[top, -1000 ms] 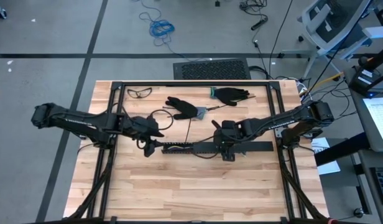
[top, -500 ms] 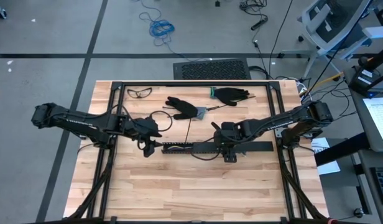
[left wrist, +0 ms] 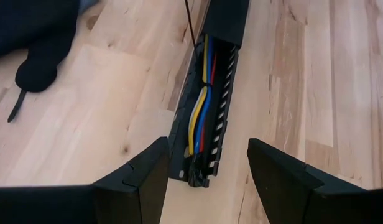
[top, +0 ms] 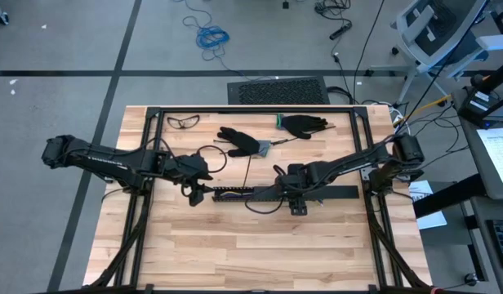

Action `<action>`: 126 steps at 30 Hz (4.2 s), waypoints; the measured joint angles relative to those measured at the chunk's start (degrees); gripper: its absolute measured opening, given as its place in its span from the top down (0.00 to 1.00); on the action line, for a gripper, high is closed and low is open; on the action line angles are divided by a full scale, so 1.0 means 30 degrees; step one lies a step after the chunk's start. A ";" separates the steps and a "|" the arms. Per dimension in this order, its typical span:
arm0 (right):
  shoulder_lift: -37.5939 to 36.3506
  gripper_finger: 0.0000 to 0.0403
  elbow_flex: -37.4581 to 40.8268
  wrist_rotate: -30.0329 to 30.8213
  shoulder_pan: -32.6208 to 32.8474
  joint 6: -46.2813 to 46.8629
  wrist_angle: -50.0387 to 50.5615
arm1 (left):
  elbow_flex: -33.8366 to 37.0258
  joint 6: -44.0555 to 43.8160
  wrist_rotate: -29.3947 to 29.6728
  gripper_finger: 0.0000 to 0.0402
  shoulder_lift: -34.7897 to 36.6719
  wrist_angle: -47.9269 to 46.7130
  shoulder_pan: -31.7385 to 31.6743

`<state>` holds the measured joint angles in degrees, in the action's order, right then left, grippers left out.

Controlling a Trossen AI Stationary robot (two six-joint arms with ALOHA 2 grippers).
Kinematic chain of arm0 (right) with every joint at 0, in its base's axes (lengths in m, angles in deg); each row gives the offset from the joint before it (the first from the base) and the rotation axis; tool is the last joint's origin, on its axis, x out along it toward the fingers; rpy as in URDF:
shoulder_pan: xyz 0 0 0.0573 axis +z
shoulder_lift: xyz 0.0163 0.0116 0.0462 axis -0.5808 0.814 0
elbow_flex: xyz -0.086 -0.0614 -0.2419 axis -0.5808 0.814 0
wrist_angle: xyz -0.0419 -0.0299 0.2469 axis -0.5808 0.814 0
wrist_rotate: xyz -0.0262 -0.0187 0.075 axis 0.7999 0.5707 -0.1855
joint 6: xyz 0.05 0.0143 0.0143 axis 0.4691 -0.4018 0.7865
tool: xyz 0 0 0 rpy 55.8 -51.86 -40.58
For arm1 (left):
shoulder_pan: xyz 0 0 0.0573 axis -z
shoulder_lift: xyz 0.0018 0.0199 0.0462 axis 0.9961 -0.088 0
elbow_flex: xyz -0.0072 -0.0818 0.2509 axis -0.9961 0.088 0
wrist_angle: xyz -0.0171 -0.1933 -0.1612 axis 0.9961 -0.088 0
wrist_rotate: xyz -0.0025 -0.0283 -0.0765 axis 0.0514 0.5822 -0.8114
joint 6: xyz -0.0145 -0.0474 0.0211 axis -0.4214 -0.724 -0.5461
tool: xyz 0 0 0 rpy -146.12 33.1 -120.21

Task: Ziptie cables
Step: Insert the black cover of the black cable duct

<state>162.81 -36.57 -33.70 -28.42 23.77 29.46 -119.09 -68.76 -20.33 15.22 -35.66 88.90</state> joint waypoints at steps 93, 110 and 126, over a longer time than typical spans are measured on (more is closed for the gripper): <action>0.0135 0.23 0.0000 -0.0153 -0.0256 0.1072 0.0290 | -0.0015 0.1982 -0.1530 0.47 -0.3861 0.0299 -0.0017; 0.0135 0.23 0.0000 -0.0153 -0.0255 0.1078 0.0358 | -0.0015 0.2974 -0.1697 0.47 -0.3861 0.0284 0.0124; 0.0135 0.23 0.0000 -0.0156 -0.0262 0.1071 0.0365 | -0.0106 0.2601 -0.1290 0.47 -0.3854 -0.2091 0.0737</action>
<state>163.22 -36.57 -34.17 -29.20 26.98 30.55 -119.41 -60.96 -24.20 3.66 -41.93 91.11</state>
